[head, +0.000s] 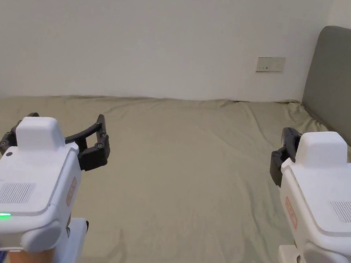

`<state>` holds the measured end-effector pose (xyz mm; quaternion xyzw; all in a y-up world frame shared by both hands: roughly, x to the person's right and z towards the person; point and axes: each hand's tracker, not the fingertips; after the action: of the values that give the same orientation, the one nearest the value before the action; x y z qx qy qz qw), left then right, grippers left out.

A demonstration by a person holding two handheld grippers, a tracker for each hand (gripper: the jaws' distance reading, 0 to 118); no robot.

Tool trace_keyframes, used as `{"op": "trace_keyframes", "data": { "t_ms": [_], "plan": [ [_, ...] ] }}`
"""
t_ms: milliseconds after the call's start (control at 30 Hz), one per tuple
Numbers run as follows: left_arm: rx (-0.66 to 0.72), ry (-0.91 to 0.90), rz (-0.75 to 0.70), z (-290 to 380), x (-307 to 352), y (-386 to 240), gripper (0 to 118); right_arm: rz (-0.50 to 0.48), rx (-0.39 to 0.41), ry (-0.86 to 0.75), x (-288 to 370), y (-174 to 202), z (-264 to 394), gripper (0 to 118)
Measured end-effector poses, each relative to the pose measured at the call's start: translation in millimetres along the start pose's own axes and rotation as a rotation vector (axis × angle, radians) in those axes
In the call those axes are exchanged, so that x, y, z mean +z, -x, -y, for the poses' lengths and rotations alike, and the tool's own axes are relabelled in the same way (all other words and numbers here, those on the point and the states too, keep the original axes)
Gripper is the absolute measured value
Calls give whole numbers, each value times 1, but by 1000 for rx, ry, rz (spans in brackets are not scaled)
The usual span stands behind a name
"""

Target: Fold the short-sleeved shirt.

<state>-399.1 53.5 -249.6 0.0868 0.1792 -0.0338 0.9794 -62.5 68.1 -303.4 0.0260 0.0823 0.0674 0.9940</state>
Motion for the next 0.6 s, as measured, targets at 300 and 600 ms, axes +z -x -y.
{"op": "trace_keyframes", "data": {
  "t_ms": [300, 600],
  "plan": [
    [44, 56, 80, 20, 1, -25, 0, 23, 0, 11, 2, -12, 9, 3],
    [39, 60, 59, 22, 2, -22, 0, 15, -5, 20, 0, -9, 12, 3]
  ]
}}
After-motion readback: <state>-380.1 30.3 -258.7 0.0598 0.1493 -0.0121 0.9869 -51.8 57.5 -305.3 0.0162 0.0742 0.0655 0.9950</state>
